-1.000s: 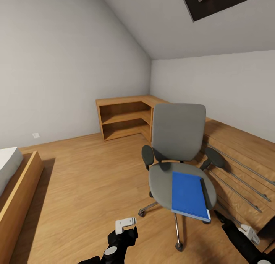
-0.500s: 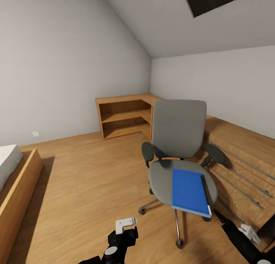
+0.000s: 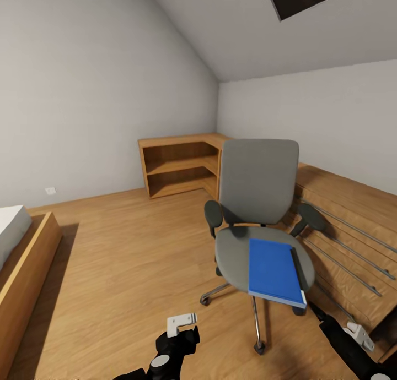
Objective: In the bedroom, organize the workspace by keeping the computer under the desk, ensuring the monitor is on the desk, placing the keyboard on the desk next to the monitor, placing the mouse on the desk next to the keyboard, moving the folder from the swivel chair onto the desk next to the mouse, stacking the notebook on top of the folder with the pen on top of the notebook, and positioning the swivel chair next to the desk.
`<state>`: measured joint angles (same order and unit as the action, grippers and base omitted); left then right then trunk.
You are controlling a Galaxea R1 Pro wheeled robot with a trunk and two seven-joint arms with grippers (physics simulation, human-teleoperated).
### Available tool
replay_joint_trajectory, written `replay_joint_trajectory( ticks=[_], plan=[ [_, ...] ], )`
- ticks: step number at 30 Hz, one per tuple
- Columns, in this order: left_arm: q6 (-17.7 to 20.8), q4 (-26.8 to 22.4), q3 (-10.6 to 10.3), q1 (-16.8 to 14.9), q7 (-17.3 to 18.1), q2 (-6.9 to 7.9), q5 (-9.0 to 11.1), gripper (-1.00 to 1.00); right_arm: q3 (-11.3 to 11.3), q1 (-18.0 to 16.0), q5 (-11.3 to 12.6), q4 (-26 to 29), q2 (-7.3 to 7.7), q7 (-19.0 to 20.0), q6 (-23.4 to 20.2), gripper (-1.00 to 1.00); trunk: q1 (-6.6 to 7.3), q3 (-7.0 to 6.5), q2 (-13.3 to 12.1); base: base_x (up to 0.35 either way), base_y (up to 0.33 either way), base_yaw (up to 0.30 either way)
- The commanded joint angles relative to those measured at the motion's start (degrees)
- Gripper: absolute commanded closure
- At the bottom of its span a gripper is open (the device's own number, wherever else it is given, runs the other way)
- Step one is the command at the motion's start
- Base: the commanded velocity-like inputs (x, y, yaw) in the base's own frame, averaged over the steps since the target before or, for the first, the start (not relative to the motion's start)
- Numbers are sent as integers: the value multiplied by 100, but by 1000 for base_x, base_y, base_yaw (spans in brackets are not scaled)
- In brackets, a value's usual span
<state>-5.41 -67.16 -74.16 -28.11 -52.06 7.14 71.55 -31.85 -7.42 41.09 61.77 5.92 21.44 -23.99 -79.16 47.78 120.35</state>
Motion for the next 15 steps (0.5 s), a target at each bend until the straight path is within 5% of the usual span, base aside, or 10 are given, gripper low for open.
replay_joint_trajectory(
  ticks=[1,5,15],
  plan=[
    [-56,-7,-20,-10,-14,4,52,-100,-13,-5,37,4,-2,35,-44,-100,-22,24,44,0,0,0],
    [-71,-3,-20,-10,-14,23,54,-100,61,-5,0,3,-9,387,-22,-100,-22,24,44,0,0,0],
    [-81,5,-28,-10,-14,30,50,-100,68,-5,4,-45,-35,391,-23,-100,-22,24,44,126,26,0]
  ],
)
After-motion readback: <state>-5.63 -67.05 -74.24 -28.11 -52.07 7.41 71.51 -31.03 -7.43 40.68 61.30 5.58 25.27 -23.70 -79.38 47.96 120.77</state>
